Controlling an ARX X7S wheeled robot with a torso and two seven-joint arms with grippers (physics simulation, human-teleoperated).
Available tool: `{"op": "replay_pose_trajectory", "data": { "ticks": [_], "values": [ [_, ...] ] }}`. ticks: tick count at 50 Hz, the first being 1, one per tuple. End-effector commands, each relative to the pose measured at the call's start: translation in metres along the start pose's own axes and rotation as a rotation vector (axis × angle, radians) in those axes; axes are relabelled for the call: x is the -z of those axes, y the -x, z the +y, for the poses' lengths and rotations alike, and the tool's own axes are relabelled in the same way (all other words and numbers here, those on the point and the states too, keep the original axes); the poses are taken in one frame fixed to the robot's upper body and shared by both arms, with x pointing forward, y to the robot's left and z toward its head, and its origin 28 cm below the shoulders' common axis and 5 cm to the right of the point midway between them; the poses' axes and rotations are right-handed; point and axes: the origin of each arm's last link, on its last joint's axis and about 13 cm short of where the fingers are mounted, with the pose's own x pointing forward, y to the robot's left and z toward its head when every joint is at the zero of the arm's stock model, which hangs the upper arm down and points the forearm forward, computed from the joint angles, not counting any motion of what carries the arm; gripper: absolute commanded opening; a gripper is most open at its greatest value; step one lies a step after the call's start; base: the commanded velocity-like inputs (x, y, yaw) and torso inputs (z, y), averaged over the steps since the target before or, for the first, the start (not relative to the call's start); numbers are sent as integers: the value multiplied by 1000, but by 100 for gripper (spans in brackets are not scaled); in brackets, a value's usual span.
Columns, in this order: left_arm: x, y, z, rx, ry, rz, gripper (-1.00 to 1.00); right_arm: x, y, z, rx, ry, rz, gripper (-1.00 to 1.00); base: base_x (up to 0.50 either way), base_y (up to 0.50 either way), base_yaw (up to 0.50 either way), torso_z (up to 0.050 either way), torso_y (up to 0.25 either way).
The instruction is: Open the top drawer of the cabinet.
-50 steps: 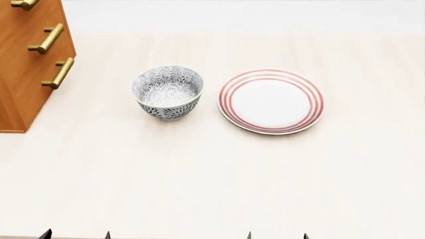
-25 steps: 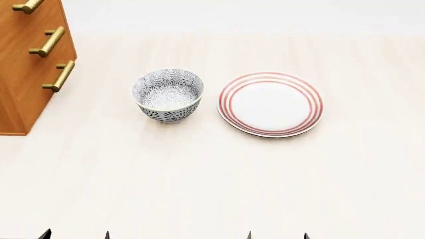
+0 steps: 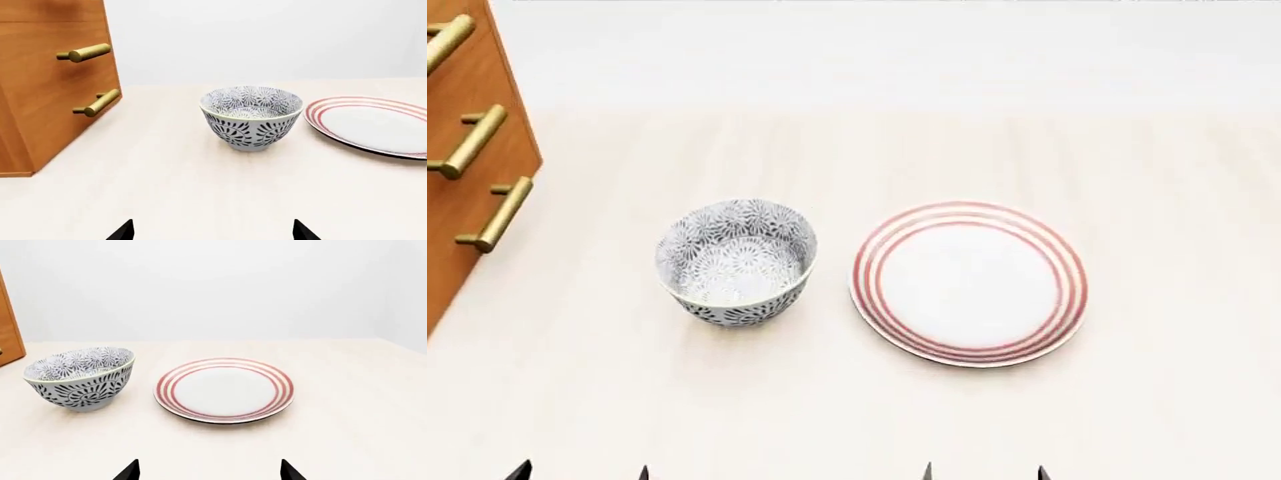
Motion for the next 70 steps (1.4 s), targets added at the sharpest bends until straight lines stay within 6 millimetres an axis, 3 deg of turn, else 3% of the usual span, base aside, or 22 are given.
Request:
{"op": "replay_pose_trajectory", "data": {
  "ticks": [1, 44, 54, 70],
  "values": [
    [-2, 0, 0, 6, 12, -17, 100, -2, 0, 0, -4, 0, -10, 100, 500, -47, 0, 0, 0],
    [-2, 1, 0, 7, 14, -13, 100, -2, 1, 1, -9, -2, -12, 100, 497, -48, 0, 0, 0],
    [-2, 0, 0, 4, 15, -12, 100, -5, 1, 2, -22, 2, -43, 100, 11, 20, 0, 0, 0],
    [-1, 0, 1, 3, 14, -13, 100, -3, 1, 2, -24, 2, -37, 100, 0, 500, 0, 0, 0]
  ]
}}
